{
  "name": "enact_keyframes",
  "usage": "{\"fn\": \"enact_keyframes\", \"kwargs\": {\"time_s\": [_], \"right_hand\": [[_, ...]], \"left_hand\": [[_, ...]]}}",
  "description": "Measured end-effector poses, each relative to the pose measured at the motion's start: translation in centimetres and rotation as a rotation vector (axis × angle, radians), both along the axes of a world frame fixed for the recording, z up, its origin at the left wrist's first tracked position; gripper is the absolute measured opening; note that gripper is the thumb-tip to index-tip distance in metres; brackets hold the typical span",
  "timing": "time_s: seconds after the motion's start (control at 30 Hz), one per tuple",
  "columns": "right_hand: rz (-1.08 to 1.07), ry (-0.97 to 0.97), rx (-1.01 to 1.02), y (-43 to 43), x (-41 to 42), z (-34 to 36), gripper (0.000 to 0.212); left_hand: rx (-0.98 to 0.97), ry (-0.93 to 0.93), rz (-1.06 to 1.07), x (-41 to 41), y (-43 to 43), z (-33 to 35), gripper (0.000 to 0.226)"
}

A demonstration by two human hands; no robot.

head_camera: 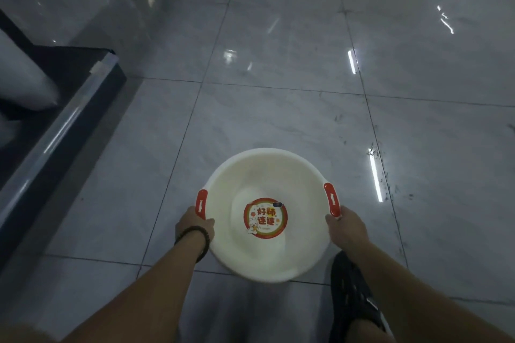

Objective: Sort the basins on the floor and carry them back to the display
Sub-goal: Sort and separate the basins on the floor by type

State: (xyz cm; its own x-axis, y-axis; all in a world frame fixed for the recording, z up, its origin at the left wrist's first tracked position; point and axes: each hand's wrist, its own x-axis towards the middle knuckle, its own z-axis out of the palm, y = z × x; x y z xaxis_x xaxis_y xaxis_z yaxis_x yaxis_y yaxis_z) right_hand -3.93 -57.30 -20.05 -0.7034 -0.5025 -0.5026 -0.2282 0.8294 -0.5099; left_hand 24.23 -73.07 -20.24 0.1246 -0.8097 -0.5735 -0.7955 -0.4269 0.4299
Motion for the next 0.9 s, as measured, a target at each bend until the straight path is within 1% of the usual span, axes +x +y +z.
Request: {"fn": "enact_keyframes", "kwargs": {"time_s": [0.23, 0.4, 0.47, 0.5, 0.57, 0.6, 0.63, 0.7, 0.77, 0.83, 0.9], "right_hand": [[-0.061, -0.053, 0.012, 0.0, 0.6, -1.8, 0.032], [-0.091, -0.089, 0.078, -0.4, 0.1, -1.4, 0.039], [-0.058, -0.076, 0.148, -0.8, 0.0, -0.5, 0.044], [-0.045, -0.072, 0.182, -1.2, -0.1, 0.2, 0.050], [-0.026, -0.033, 0.227, -2.2, -0.3, 2.1, 0.062], [-0.004, 0.015, 0.234, -2.9, -0.1, 3.4, 0.061], [0.044, 0.072, 0.228, -3.6, 0.4, 5.1, 0.055], [0.212, 0.140, 0.154, -5.5, 2.8, 9.4, 0.043], [0.388, 0.114, -0.002, -7.8, 6.9, 13.9, 0.041], [0.529, 0.051, -0.162, -9.3, 12.4, 18.6, 0.037], [0.726, 0.031, -0.281, -9.7, 18.5, 23.4, 0.032]], "left_hand": [[0.045, 0.002, 0.028, 0.1, -0.3, -1.3, 0.035], [0.125, 0.009, 0.066, 0.0, -0.3, -1.5, 0.040], [0.194, 0.075, 0.111, -0.4, -0.2, -0.3, 0.042], [0.237, 0.125, 0.137, -0.7, -0.1, 0.8, 0.048], [0.259, 0.178, 0.141, -1.4, -0.4, 3.5, 0.069], [0.231, 0.185, 0.110, -1.7, -0.5, 5.4, 0.077], [0.180, 0.171, 0.039, -1.8, -0.7, 7.4, 0.076], [0.092, 0.097, -0.198, -1.5, -0.8, 12.7, 0.061], [0.049, 0.034, -0.405, -0.2, -0.3, 18.7, 0.051], [0.014, -0.007, -0.503, 2.2, 0.8, 24.5, 0.046], [-0.132, -0.048, -0.542, 6.4, 2.5, 29.7, 0.040]]}}
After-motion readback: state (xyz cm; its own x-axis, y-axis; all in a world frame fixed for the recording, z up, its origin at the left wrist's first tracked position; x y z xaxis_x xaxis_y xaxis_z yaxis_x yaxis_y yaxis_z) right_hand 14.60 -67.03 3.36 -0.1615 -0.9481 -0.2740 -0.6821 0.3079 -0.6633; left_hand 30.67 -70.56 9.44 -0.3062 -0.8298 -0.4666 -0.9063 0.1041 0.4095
